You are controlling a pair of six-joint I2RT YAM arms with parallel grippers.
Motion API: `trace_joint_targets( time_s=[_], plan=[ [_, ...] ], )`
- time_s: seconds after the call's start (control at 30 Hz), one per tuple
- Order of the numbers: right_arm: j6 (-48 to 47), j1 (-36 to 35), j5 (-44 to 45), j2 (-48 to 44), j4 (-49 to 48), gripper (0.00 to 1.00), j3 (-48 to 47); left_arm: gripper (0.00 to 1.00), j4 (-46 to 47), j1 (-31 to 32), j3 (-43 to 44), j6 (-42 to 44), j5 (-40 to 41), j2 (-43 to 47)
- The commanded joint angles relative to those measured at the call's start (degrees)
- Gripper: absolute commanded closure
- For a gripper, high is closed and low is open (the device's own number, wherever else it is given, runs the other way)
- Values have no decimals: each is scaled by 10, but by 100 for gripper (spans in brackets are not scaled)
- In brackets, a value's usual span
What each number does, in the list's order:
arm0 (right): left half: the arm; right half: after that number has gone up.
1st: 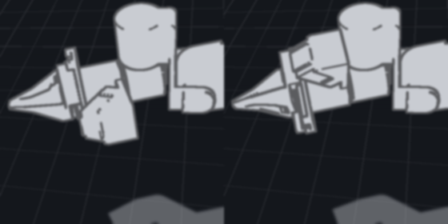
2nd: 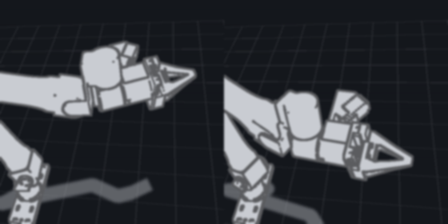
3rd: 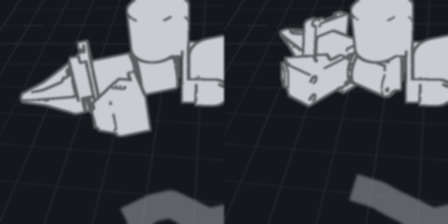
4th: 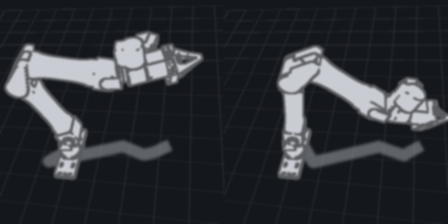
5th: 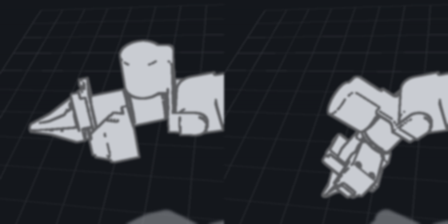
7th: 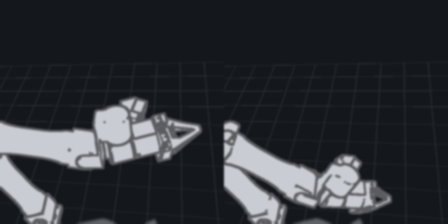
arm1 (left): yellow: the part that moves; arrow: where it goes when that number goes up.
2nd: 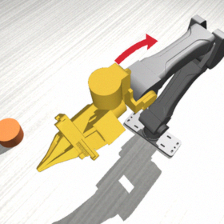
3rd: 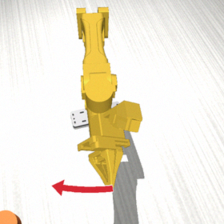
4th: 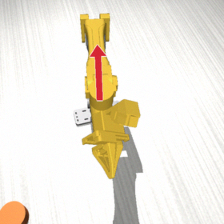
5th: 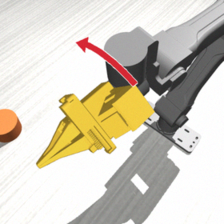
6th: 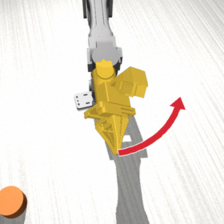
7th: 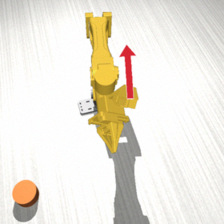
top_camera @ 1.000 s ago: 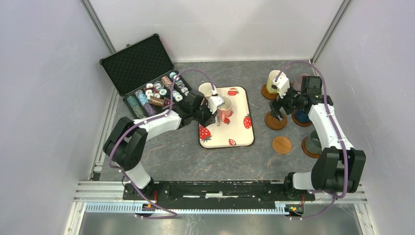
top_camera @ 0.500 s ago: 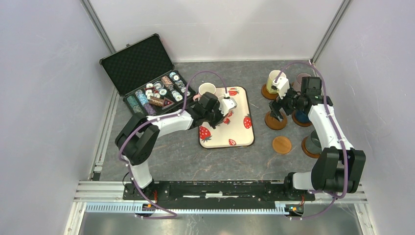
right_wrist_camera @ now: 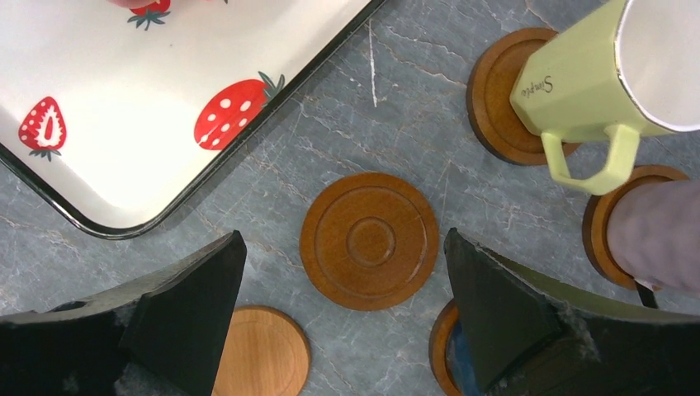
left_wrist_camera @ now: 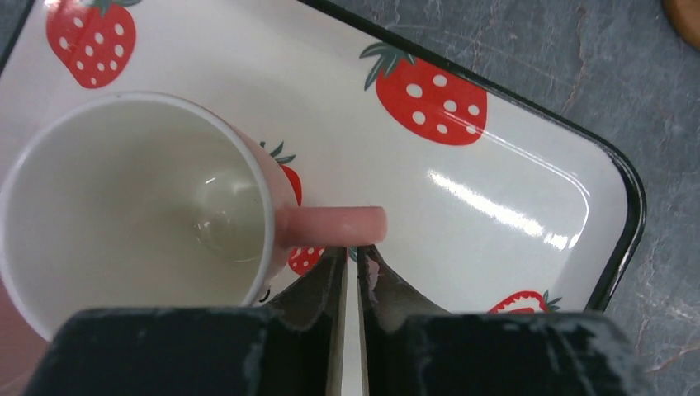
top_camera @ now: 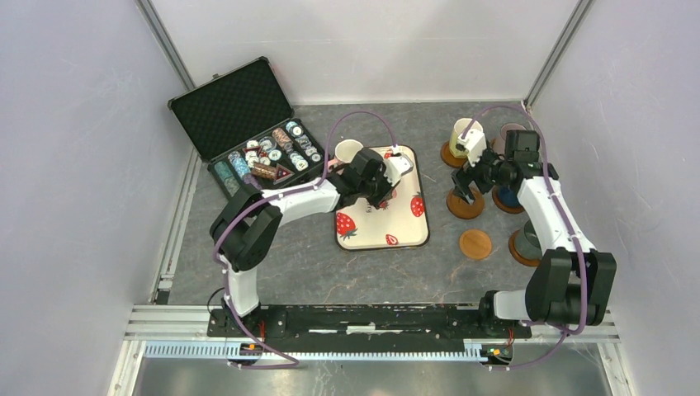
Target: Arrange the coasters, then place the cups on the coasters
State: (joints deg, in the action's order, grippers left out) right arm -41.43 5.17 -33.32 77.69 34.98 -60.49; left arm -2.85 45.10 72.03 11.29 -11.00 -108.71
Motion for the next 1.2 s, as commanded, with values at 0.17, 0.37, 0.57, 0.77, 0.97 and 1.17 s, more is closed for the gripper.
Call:
trace_joint_targets(
  time_s=[0.17, 0.37, 0.57, 0.77, 0.97, 1.17],
  plan=[
    [84, -89, 47, 6, -64, 2, 18, 46, -5, -47, -47, -78, -117, 140],
    [142, -183, 110, 32, -110, 2, 19, 1, -44, -124, -82, -106, -102, 246],
    [199, -272, 159, 83, -139, 4, -4, 0, -70, -187, -70, -130, 65, 294],
    [248, -323, 188, 143, -158, 8, -39, 0, -71, -205, -83, -84, 181, 318],
    [282, -333, 202, 209, -173, 15, -84, 0, -72, -210, -104, -77, 181, 342],
    [296, -338, 208, 249, -190, 32, -106, 0, -76, -212, -109, -61, 196, 347]
  ],
)
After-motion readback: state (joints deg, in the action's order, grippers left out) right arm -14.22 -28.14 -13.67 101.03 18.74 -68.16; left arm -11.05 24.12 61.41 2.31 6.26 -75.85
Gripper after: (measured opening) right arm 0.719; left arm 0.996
